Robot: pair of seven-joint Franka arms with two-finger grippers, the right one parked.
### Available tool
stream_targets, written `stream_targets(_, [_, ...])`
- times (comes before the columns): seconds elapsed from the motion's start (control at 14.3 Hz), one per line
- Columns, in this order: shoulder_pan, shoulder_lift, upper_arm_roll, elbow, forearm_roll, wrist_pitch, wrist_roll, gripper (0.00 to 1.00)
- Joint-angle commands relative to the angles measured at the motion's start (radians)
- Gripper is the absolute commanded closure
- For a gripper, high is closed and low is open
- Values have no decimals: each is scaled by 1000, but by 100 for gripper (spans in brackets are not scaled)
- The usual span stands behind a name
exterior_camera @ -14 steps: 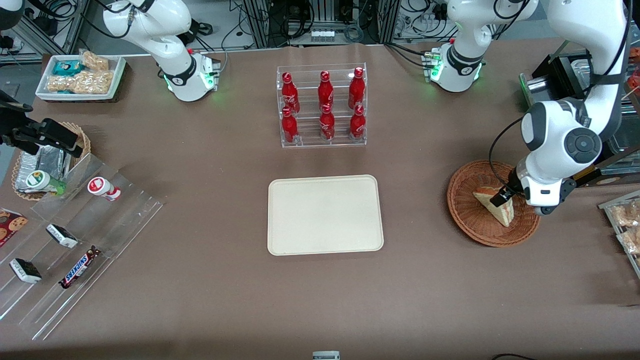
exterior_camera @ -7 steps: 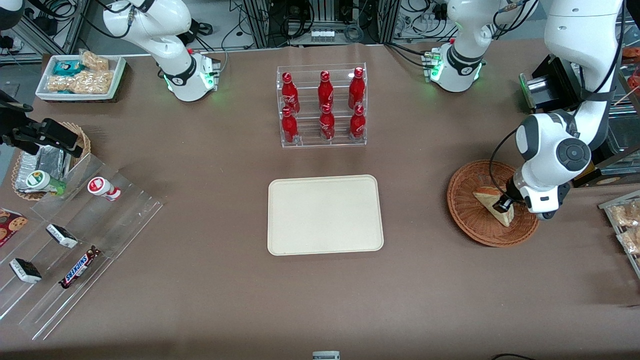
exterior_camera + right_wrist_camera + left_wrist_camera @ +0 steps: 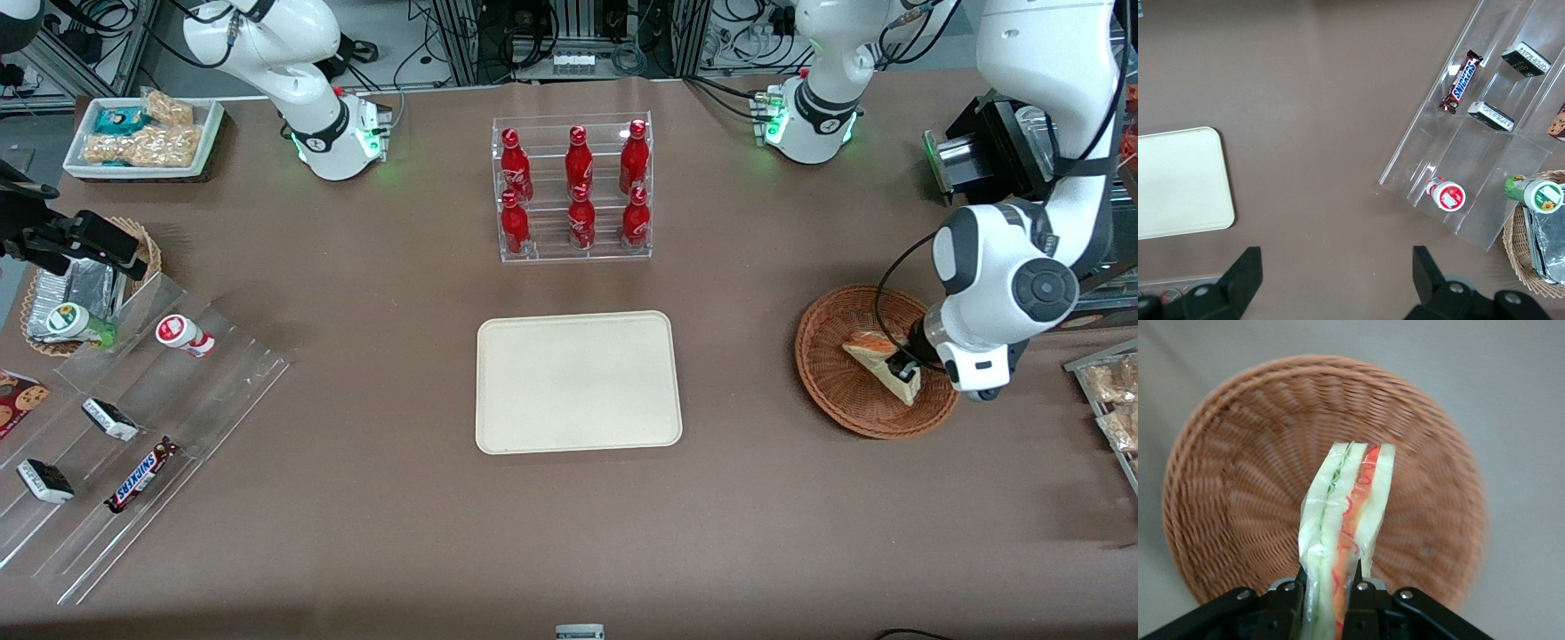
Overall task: Place sandwich from basket to tray
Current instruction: 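Lift the sandwich and carry it with the left gripper over the tray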
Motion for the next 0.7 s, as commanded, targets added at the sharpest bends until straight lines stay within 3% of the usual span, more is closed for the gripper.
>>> stream_targets(0.0, [-42,4,-49,97,-65,-79,-19,95])
stream_targets(0.28, [-168,83,-144,179,-67,-79,-11,95])
stream_targets(0.63, [-404,241,-144,347,-50,-77,-15,95])
